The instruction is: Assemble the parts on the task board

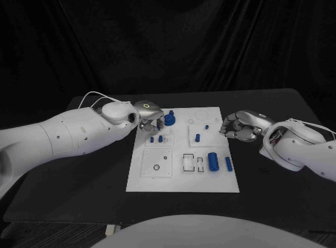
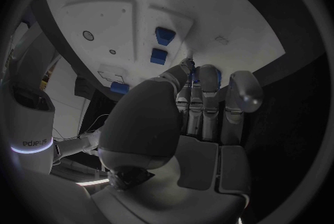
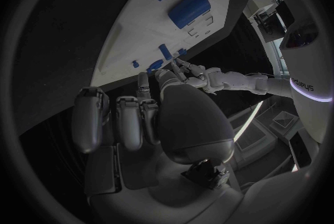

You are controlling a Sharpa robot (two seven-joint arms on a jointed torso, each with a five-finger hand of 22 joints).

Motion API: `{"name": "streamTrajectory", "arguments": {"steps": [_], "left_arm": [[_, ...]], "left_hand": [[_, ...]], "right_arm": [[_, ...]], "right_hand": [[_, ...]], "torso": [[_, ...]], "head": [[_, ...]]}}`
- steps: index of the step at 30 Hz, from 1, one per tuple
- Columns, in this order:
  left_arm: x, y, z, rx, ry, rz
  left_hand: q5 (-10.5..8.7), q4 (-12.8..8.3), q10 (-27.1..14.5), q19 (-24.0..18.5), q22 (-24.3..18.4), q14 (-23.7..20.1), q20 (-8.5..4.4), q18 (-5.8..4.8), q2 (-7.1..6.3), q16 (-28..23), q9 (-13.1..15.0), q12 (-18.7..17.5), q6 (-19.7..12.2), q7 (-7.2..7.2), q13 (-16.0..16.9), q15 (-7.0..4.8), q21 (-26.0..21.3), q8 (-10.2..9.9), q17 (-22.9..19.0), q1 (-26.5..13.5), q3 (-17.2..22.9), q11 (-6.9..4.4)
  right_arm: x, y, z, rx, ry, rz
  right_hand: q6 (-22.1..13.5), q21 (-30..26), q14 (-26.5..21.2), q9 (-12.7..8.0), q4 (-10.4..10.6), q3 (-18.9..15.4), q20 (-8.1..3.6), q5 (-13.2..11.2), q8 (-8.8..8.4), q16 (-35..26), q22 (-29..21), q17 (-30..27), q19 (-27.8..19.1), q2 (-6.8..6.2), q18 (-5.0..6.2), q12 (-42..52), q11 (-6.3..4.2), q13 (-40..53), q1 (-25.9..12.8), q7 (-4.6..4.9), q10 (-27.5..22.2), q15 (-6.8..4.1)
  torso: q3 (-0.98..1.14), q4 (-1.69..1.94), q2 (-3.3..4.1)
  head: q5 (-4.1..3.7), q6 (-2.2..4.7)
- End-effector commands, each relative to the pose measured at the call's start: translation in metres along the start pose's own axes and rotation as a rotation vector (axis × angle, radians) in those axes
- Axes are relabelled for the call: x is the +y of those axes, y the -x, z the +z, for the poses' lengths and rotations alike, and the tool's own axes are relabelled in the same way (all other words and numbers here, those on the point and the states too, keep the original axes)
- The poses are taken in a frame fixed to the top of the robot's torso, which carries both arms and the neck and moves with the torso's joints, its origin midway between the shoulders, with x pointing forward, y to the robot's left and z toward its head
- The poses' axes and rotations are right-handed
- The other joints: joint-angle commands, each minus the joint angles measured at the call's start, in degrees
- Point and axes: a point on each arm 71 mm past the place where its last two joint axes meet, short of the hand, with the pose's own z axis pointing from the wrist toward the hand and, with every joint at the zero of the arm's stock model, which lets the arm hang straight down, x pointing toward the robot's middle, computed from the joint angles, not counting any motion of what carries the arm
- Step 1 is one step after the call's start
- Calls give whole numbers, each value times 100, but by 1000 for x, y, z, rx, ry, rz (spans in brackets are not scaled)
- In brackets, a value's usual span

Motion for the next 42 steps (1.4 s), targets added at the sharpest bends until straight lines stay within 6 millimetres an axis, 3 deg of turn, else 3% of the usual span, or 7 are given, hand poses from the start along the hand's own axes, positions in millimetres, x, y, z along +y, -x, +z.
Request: {"name": "streamTrajectory", "arguments": {"steps": [1, 27, 36, 38, 42], "left_arm": [[-1, -2, 1, 10, -3, -2], [-1, -12, 3, 48, 9, -12], [3, -15, 2, 50, 29, -13], [4, -15, 1, 44, 34, -12], [6, -14, 0, 31, 42, -9]], "left_hand": [[-33, 37, -17, -39, 717, -54, 20, 55, -53, -30, -8, -4, 2, -12, 5, 3, -36, -23, -6, -21, -1, -6], [-21, 42, -28, -117, 686, -179, 27, 75, -92, -114, -17, -54, 20, -46, 3, -2, -183, -31, -139, -14, -10, -30], [-25, 177, -276, -238, 643, -353, 46, 102, -308, -194, -175, -249, -595, -233, -35, -39, -419, -122, -271, -188, -85, -90], [-37, 272, -400, -258, 637, -377, 52, 107, -409, -190, -282, -328, -1046, -459, -49, 15, -469, -121, -269, -307, -139, 20], [-39, 314, -453, -263, 637, -386, 55, 108, -439, -186, -333, -358, -1266, -557, -43, 38, -490, -118, -268, -329, -160, 44]], "right_arm": [[0, -1, -1, 5, -3, 1], [-1, -2, -1, 10, -5, 1], [-1, -2, -1, 8, -5, 1], [-1, -2, -1, 7, -4, 1], [-1, -1, -2, 6, -4, 1]], "right_hand": [[25, -37, 429, -9, 9, 28, 40, 38, -19, -18, 1114, 705, 94, 12, 72, 20, 18, 1509, 58, 4, 601, 30], [33, -41, 427, -12, 0, 37, 40, 46, -17, -22, 1113, 696, 92, 13, 73, 20, 19, 1509, 71, 6, 601, 30], [37, -42, 427, -13, -4, 41, 40, 49, -17, -23, 1112, 695, 92, 12, 73, 20, 20, 1509, 76, 6, 601, 30], [37, -42, 427, -13, -4, 41, 40, 49, -17, -23, 1112, 695, 92, 12, 73, 20, 20, 1509, 76, 6, 601, 30], [37, -42, 427, -13, -4, 41, 40, 49, -17, -23, 1112, 695, 92, 12, 73, 20, 20, 1509, 76, 6, 601, 30]], "torso": [[-2, 0, 3], [1, -2, 1], [-1, -5, -1], [0, -3, -2], [0, 2, 0]], "head": [[-6, 0], [-20, 0], [-25, 0], [-19, 0], [3, 0]]}}
